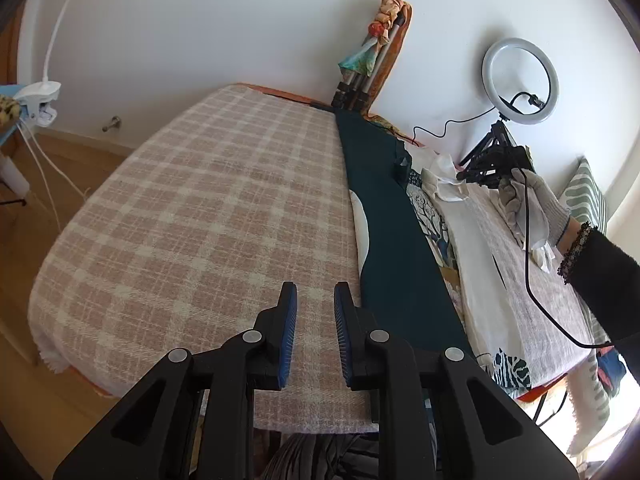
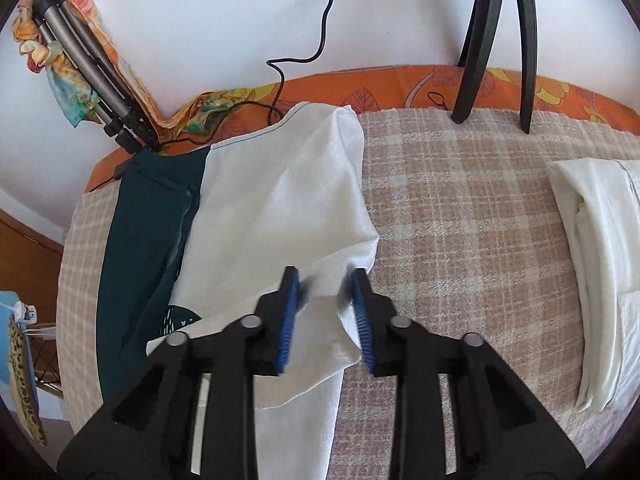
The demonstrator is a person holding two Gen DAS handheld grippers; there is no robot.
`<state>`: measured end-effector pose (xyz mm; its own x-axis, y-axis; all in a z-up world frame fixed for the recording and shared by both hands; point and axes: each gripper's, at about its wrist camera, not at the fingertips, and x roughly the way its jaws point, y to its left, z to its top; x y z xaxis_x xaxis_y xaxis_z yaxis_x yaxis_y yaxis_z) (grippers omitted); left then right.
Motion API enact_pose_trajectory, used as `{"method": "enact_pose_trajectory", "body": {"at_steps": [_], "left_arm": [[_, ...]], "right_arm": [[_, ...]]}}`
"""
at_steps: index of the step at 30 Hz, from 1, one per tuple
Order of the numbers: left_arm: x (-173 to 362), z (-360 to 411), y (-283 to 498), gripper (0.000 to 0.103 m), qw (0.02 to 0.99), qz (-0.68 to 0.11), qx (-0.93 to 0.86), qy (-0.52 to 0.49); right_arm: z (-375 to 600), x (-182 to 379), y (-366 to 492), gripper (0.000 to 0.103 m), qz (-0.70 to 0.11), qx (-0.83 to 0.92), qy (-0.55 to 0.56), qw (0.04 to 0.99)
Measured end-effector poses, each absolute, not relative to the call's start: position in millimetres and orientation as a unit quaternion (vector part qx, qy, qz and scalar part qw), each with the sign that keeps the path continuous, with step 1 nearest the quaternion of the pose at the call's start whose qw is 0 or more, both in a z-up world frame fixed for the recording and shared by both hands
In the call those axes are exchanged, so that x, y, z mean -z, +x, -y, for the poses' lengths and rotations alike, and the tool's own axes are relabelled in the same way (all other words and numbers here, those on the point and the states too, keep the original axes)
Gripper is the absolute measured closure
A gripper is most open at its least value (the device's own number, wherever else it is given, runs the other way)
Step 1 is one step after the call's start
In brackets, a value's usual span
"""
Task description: Fold small clothes
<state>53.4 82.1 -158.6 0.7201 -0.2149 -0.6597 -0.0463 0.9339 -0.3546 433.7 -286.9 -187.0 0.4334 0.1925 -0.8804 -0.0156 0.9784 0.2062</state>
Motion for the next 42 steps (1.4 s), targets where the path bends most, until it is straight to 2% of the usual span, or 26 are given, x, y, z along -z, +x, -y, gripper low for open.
{"method": "enact_pose_trajectory", "body": {"at_steps": [9,15,16,19,20,30,32,33,37,42], "left_arm": [[168.4,-90.8,62.0,0.086,0.906,-0.374,0.053,-0.189],[172.0,-91.8,64.9,0.086,0.903,-0.379,0.055,-0.196],[172.6,-91.5,65.3,0.086,0.902,-0.381,0.055,-0.196],[172.0,-89.4,66.4,0.086,0.902,-0.383,0.057,-0.192],[170.9,-88.3,66.4,0.086,0.903,-0.381,0.057,-0.188],[167.4,-72.0,72.0,0.084,0.895,-0.396,0.083,-0.189],[165.5,-68.1,71.9,0.071,0.891,-0.400,0.094,-0.191],[164.1,-66.4,71.6,0.068,0.891,-0.401,0.099,-0.190],[160.1,-57.3,71.4,0.066,0.885,-0.413,0.124,-0.174],[165.4,-55.3,70.7,0.066,0.866,-0.437,0.147,-0.191]], "right_arm": [[225.8,144.3,446.8,0.097,-0.485,-0.123,0.061,0.864],[178.1,160.8,474.8,0.097,-0.487,-0.129,0.059,0.862],[173.4,164.7,479.1,0.090,-0.492,-0.140,0.068,0.857],[167.4,163.6,481.3,0.056,-0.491,-0.176,0.103,0.847],[168.0,157.7,477.1,0.054,-0.481,-0.183,0.108,0.851],[231.3,103.1,408.6,0.054,-0.434,-0.167,0.077,0.882],[252.5,97.3,388.5,0.054,-0.434,-0.158,0.077,0.884],[262.8,95.5,376.0,0.054,-0.434,-0.160,0.078,0.883],[294.2,101.6,314.9,0.054,-0.451,-0.159,0.069,0.876],[327.6,138.2,222.8,0.054,-0.482,-0.179,0.069,0.855]]}}
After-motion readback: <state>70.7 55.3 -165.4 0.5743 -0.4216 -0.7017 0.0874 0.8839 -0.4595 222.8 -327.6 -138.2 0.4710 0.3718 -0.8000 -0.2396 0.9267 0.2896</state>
